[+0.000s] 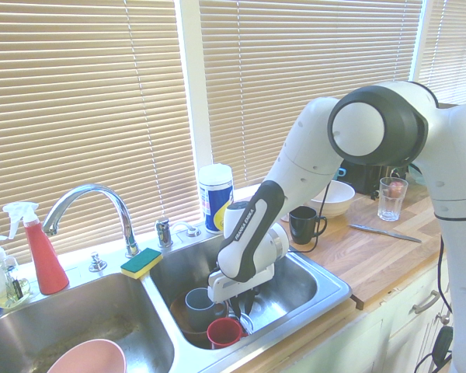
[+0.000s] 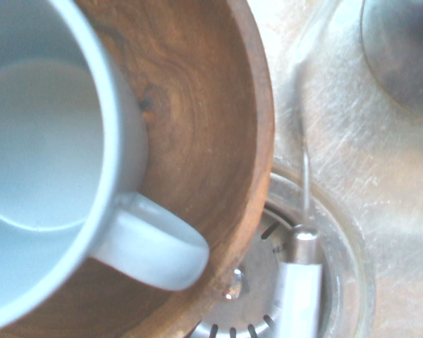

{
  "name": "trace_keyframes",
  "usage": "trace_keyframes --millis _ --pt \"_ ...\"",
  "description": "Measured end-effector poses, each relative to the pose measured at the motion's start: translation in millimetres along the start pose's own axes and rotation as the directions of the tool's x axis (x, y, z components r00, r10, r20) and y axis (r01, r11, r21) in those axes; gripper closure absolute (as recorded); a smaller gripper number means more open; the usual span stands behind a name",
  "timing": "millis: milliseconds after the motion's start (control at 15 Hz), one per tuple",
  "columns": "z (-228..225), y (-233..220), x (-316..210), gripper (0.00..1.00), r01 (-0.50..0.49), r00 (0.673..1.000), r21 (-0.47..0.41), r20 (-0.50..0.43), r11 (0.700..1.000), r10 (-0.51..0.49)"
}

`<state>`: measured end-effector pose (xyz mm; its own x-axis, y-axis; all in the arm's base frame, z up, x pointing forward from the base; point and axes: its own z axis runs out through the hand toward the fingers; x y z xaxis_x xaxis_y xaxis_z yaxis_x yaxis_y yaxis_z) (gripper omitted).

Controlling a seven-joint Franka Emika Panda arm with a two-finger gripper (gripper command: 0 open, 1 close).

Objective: Put the fork into the sink

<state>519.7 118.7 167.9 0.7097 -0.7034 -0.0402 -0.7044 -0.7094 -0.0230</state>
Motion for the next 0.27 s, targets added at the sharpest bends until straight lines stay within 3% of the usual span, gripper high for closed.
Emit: trace_keyframes --millis 267 --pt "-45 -5 -1 0.0 0.018 0.999 0.034 -0.031 0.999 -0.017"
